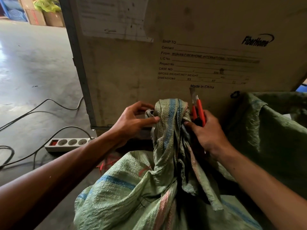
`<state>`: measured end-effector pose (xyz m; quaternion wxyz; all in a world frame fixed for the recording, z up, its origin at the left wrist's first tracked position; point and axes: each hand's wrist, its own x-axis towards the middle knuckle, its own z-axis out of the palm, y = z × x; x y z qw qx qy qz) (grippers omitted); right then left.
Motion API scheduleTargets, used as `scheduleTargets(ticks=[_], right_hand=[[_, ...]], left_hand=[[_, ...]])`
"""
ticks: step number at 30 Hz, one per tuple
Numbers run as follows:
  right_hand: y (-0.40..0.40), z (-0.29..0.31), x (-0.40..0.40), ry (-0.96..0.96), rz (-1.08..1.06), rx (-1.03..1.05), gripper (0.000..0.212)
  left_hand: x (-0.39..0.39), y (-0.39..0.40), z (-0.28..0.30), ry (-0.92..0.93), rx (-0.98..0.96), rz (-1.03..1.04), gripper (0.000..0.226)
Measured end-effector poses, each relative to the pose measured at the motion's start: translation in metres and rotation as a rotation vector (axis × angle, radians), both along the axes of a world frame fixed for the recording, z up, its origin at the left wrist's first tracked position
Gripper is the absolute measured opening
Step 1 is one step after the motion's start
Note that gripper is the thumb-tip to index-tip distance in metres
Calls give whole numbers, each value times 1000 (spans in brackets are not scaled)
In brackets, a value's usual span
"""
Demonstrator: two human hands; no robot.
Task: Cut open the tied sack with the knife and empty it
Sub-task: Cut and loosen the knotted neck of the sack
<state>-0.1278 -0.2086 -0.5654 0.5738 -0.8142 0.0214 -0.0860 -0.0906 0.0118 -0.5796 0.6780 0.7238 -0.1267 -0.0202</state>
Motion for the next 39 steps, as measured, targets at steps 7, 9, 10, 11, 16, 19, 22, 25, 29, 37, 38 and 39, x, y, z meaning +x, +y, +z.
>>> scheduleTargets(ticks=[7, 9, 10, 11, 16, 19, 22, 25, 29, 37, 38, 39], right_hand=[[6, 5, 3, -123, -134, -197, 22], [15, 3, -2, -122, -103, -215, 30], [20, 0, -4, -99, -71, -221, 35], [25, -3, -7, -78, -44, -228, 38], [27, -6, -7, -96, -93, -284, 37], [29, -3, -11, -37, -79, -325, 33], [37, 0, -22, 16, -30, -402, 24], [47, 5, -36, 65, 68, -500, 17], [60, 2, -50, 187, 188, -629, 16], [65, 4, -51, 187, 206, -662, 13], [66, 4, -51, 180, 208, -664, 13], [66, 5, -51, 182, 213, -660, 12]], left_hand=[[2, -14, -4, 141, 42, 194, 55], [4, -16, -5, 129, 145, 359, 53], [5, -16, -5, 148, 122, 359, 54], [6, -16, -4, 179, 70, 312, 53], [9, -10, 2, 170, 45, 90, 36], [12, -7, -3, 143, 136, 274, 27], [16, -2, -7, 187, 171, 445, 26], [18, 1, -10, 231, 169, 484, 28], [20, -2, -11, 213, 234, 521, 33], [17, -4, -8, 173, 246, 511, 35], [17, -5, -8, 170, 252, 507, 34], [17, -5, -7, 167, 256, 503, 33]])
